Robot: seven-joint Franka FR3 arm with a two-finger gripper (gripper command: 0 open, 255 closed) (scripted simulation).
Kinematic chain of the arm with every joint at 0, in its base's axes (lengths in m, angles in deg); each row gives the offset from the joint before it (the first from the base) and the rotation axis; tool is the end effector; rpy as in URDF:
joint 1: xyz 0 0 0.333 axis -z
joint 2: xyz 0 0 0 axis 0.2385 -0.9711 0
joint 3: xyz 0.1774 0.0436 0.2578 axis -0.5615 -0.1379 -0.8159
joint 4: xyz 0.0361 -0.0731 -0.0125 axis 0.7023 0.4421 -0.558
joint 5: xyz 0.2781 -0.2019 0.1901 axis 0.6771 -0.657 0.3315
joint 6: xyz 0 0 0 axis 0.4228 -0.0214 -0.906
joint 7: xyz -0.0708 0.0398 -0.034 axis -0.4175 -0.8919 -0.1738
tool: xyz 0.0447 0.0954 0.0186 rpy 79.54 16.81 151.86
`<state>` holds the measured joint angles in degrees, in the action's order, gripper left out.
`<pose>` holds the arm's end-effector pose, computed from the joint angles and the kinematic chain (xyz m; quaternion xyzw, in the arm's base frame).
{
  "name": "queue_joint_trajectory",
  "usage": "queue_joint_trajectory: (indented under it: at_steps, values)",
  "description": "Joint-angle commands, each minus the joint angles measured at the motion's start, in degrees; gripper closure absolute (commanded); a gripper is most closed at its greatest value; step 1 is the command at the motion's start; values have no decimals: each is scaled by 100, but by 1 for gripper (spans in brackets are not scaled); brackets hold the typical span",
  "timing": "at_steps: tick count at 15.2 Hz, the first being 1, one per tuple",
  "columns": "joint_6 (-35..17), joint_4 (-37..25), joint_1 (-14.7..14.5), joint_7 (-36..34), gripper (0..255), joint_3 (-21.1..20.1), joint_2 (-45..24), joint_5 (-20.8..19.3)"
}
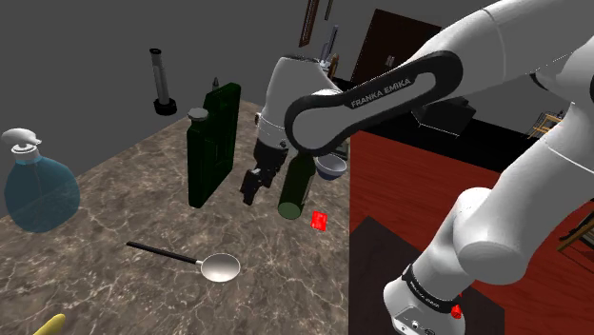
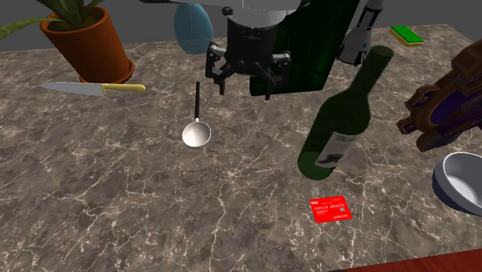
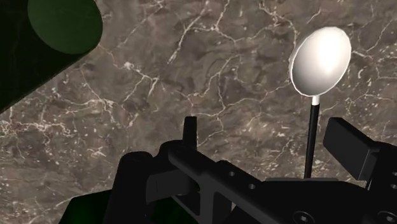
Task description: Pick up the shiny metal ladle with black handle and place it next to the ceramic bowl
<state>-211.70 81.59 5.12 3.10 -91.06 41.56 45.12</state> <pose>0.4411 0.2068 0.3630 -0.9881 -0.1455 -0.0299 0.0410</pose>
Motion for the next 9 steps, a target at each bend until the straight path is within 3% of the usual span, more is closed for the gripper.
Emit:
queue_joint_trajectory:
  at_steps: [1,9]
  values:
    - [-262,-189,-71,-110,0,-115,-420,-112]
    - [-991,-1160,-490,-605,0,-282,-2081,-853]
